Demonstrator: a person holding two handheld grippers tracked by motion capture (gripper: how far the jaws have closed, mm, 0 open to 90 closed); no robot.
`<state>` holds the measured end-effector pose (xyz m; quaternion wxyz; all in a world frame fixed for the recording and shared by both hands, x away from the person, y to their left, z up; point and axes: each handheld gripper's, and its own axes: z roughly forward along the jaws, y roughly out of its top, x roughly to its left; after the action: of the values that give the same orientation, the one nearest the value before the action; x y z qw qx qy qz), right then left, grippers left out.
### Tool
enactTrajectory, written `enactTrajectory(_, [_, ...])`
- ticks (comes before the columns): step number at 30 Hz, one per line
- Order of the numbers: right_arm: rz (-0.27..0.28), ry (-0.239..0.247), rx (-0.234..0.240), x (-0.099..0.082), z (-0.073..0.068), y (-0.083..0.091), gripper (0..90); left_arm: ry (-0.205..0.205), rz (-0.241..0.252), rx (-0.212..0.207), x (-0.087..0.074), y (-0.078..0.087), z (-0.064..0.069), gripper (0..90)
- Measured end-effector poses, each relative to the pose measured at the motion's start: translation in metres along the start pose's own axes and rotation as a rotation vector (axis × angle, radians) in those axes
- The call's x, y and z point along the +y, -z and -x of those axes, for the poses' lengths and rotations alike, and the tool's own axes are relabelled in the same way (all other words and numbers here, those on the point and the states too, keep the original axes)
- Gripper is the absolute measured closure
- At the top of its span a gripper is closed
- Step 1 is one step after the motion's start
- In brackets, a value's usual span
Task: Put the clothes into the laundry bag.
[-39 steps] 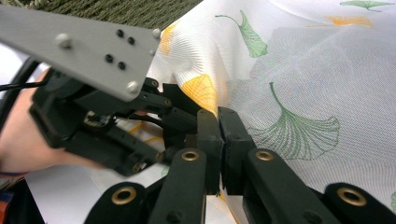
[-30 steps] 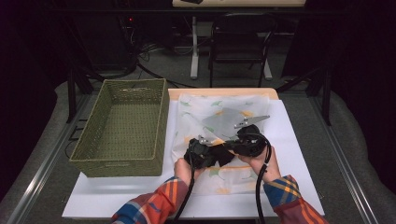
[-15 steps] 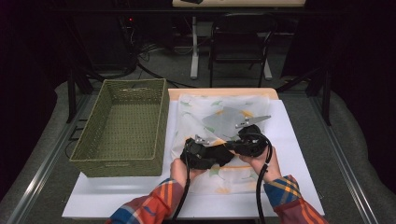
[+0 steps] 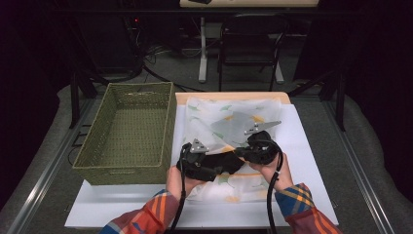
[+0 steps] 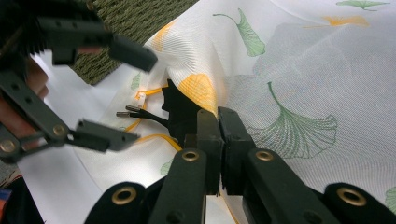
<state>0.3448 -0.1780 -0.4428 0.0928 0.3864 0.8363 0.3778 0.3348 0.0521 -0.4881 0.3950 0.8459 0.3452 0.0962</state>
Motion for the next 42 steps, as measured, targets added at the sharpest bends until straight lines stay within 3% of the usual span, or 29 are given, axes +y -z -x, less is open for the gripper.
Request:
enactTrajectory(6, [-0.002, -0.004, 0.003, 0.0, 0.0, 0.001, 89.2, -0.011, -0.007, 0.055, 0.004, -0.008, -0.009, 16.1])
enactTrajectory(10, [-0.001, 0.001, 0.006, 0.001, -0.001, 0.001, 89.2, -0.002, -0.014, 0.08, 0.006, -0.017, -0.014, 23.4])
enactTrajectory(16, [-0.002, -0.001, 0.01, 0.0, 0.001, 0.001, 89.2, -0.02, -0.023, 0.113, 0.009, -0.027, -0.014, 48.3])
enactTrajectory(20, [-0.004, 0.008, 0.012, 0.0, 0.001, 0.002, 89.2, -0.034, -0.003, 0.103, 0.009, -0.027, -0.015, 69.0])
enactTrajectory(25, [-0.01, 0.01, 0.018, -0.001, 0.001, 0.0, 89.2, -0.056, -0.01, 0.083, 0.009, -0.027, -0.014, 86.6])
enactTrajectory(33, [-0.013, 0.013, 0.021, -0.003, -0.001, 0.004, 89.2, -0.085, -0.024, 0.06, 0.009, -0.015, -0.012, 88.4])
enactTrajectory(42, [-0.027, 0.026, 0.034, -0.005, -0.003, 0.001, 89.2, -0.091, -0.03, 0.015, 0.001, -0.002, -0.015, 88.4])
